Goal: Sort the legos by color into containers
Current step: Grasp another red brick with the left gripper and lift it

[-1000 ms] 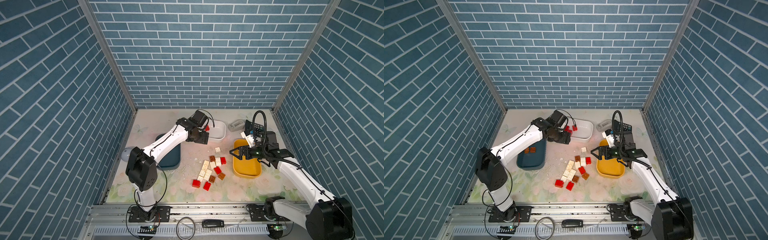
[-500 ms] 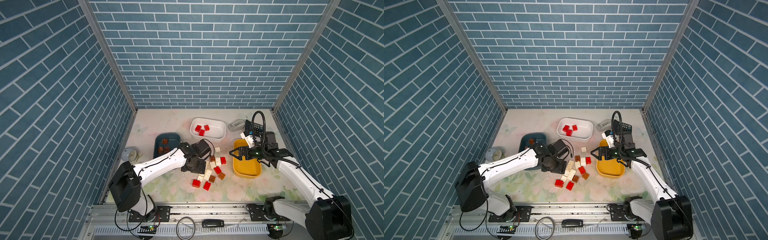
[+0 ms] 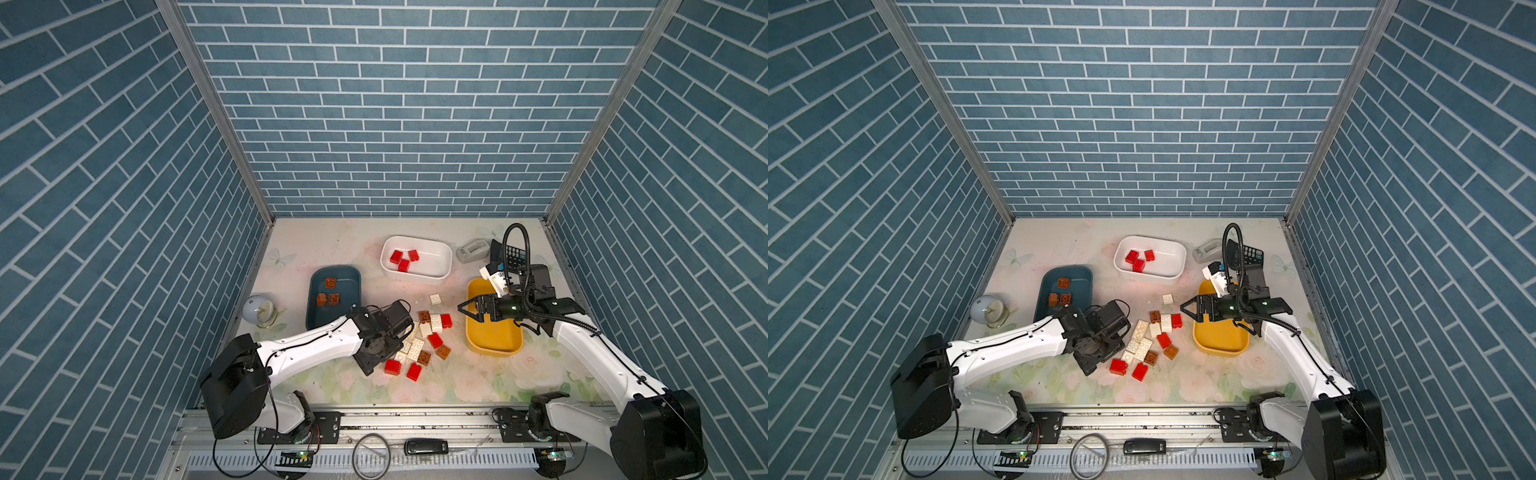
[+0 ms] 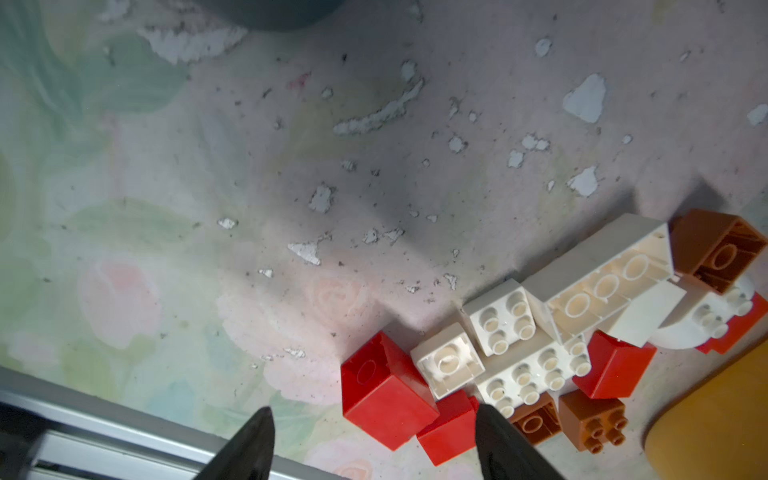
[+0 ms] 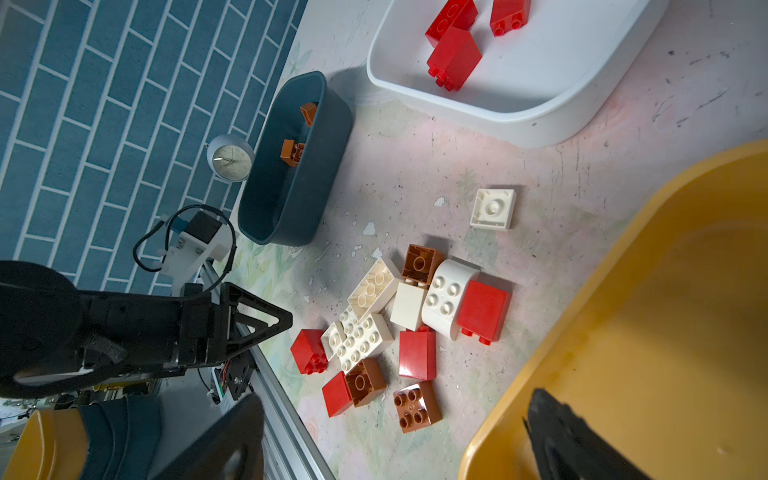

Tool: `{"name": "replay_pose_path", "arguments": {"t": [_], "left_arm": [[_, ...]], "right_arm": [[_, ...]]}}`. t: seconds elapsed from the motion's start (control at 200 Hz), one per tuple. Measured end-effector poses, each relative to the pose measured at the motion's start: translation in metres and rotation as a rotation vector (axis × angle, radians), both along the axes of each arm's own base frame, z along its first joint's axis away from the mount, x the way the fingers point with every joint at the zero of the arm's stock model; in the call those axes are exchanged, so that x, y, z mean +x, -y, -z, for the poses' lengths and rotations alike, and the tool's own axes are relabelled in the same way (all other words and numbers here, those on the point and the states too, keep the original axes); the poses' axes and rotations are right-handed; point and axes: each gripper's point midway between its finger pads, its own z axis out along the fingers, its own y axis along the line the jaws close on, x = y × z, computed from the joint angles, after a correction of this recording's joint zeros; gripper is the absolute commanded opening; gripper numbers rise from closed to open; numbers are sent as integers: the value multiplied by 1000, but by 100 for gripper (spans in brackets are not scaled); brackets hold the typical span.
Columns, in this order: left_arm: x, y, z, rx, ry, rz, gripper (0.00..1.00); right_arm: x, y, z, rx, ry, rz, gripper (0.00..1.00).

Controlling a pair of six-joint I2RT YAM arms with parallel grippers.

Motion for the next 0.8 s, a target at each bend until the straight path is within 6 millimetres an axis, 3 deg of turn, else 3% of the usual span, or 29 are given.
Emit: {"name": "replay_pose_path", "arguments": {"t": [0.185, 0.345, 0.68, 0.8], "left_arm": [[-18, 7, 24, -16, -19, -151, 74], [-14, 18, 36, -34, -15, -234, 68], [-12, 24, 43, -43, -2, -295, 27], [-13, 21, 42, -35, 2, -296, 24]], "right_arm": [[-4, -1, 0, 11, -7, -11, 99], [-8, -1, -3, 20, -2, -17, 99], [-12, -1, -3, 27, -7, -23, 99], [-15, -1, 1, 24, -17, -23, 99]]}}
